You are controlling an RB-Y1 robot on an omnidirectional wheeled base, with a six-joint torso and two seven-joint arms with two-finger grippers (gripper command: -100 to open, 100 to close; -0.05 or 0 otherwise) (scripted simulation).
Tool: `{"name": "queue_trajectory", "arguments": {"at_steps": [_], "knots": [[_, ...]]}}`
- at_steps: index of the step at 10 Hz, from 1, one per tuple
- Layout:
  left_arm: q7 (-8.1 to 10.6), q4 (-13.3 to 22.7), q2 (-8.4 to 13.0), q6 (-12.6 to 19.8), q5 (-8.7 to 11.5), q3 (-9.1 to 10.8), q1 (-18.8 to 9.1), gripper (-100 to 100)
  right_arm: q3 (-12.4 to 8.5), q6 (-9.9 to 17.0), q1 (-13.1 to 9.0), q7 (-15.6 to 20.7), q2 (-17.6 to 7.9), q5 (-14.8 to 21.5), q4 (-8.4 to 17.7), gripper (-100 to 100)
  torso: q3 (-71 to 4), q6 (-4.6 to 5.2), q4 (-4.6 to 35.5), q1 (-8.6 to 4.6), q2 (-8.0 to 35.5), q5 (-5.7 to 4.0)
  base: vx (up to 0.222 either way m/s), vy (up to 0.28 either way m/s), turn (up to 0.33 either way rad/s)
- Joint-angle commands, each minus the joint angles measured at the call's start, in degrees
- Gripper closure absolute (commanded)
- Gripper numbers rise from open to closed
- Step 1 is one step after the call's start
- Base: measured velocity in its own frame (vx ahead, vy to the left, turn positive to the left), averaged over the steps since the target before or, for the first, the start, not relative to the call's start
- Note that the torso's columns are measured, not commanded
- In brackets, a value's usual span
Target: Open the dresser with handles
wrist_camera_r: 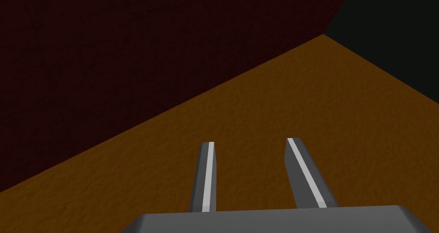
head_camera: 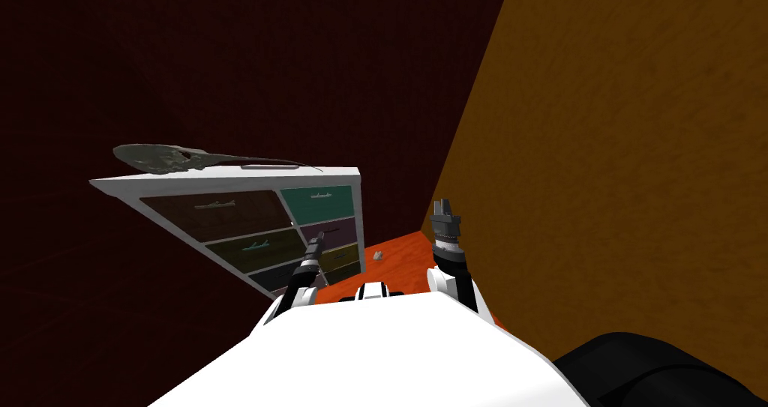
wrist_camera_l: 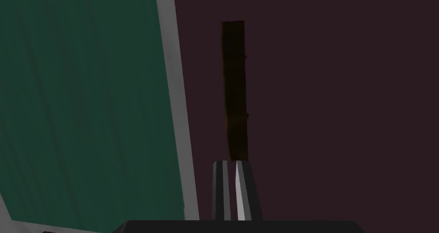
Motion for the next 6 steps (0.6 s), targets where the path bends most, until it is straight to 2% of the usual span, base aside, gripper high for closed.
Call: {"name": "queue_trajectory", "arguments": {"at_steps": [1, 2, 3, 6], "knots": [[-0.79, -1.26, 1.08, 2.15, 0.32, 1.47, -0.17, -100, 0.00, 0.00, 0.01, 0.00, 0.01, 0.00, 0.00, 0, -0.12, -0.02, -0.08, -0.05, -0.19, 0.02, 0.022, -0.154, 0.096], [-1.01, -1.62, 0.75, 2.87, 0.39, 1.83, -0.16, -100, 0.01, 0.00, 0.01, 0.00, 0.01, 0.00, 0.00, 0, -0.12, 0.01, -0.04, -0.12, -0.13, -0.03, 0.006, -0.112, 0.057], [-1.15, -1.84, -1.70, 3.38, 0.43, 2.07, -0.16, -100, 0.00, 0.00, 0.01, 0.00, 0.00, 0.00, 0.00, 0, 0.01, 0.01, 0.04, 0.00, 0.10, -0.02, 0.002, -0.085, 0.055], [-1.23, -1.95, -4.79, 3.62, 0.46, 2.19, -0.16, -100, -0.01, 0.00, 0.00, 0.00, -0.01, 0.00, 0.00, 0, 0.11, 0.01, 0.10, 0.13, 0.25, 0.03, 0.000, -0.022, 0.006]]}}
